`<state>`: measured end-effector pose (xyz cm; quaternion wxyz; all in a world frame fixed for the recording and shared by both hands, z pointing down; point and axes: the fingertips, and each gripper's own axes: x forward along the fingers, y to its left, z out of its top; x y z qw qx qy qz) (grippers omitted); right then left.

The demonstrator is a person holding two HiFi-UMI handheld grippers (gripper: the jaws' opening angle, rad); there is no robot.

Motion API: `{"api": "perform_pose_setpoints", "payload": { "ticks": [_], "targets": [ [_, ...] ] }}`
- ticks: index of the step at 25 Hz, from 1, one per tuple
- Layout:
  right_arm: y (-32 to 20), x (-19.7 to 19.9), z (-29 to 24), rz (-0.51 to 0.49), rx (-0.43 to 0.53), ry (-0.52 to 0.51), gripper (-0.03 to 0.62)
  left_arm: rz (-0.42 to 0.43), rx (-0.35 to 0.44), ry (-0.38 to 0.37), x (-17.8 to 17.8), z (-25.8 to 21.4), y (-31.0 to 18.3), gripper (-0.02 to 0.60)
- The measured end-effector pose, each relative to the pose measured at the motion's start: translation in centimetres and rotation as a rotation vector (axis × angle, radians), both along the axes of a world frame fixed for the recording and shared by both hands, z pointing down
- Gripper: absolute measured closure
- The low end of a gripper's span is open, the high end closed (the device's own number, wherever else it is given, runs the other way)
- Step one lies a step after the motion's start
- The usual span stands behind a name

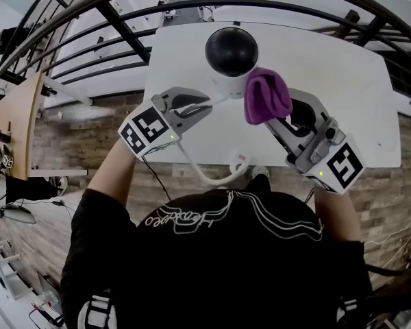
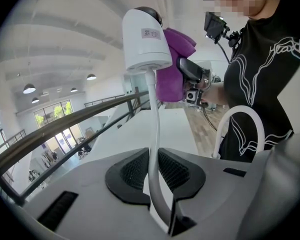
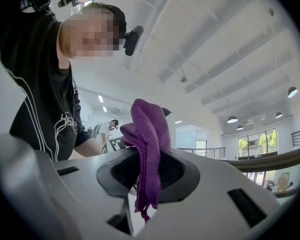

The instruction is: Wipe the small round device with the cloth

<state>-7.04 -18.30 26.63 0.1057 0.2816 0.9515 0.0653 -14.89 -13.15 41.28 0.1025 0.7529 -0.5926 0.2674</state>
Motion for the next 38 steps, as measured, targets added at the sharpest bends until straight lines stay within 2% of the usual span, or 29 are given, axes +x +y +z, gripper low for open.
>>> {"api": "perform_pose_setpoints", "payload": {
  "ticks": [10, 16, 28, 31, 33, 36, 38],
  "targets": [
    [1.0, 0.6, 5.7, 0.098, 0.105, 0.165, 0.522, 0.022, 0.027, 0.044, 0.0, 0.3, 0.0, 0.52],
    [1.0, 1.7, 6.5, 0.143, 0.076, 0.217, 0.522, 0.021, 0.019, 0.061, 0.2, 0.4, 0.0, 0.52],
    [0.8, 3.9, 4.9, 0.061, 0.035, 0.226, 0.522, -0.03, 0.012, 0.077, 0.2, -0.1, -0.2, 0.52],
    [1.0, 4.3, 4.5, 0.091, 0.036, 0.222, 0.522, -0.013, -0.018, 0.056, 0.0, 0.2, -0.2, 0.52],
    [1.0, 4.4, 4.0, 0.123, 0.0, 0.232, 0.522, -0.007, -0.043, 0.048, 0.0, 0.4, -0.1, 0.52],
    [0.8, 4.2, 3.1, 0.186, -0.074, 0.239, 0.522, 0.011, -0.051, 0.066, 0.0, 0.5, 0.3, 0.52],
    [1.0, 3.9, 2.7, 0.252, -0.083, 0.228, 0.522, 0.032, -0.04, 0.084, -0.2, 0.6, 0.4, 0.52]
  ]
}}
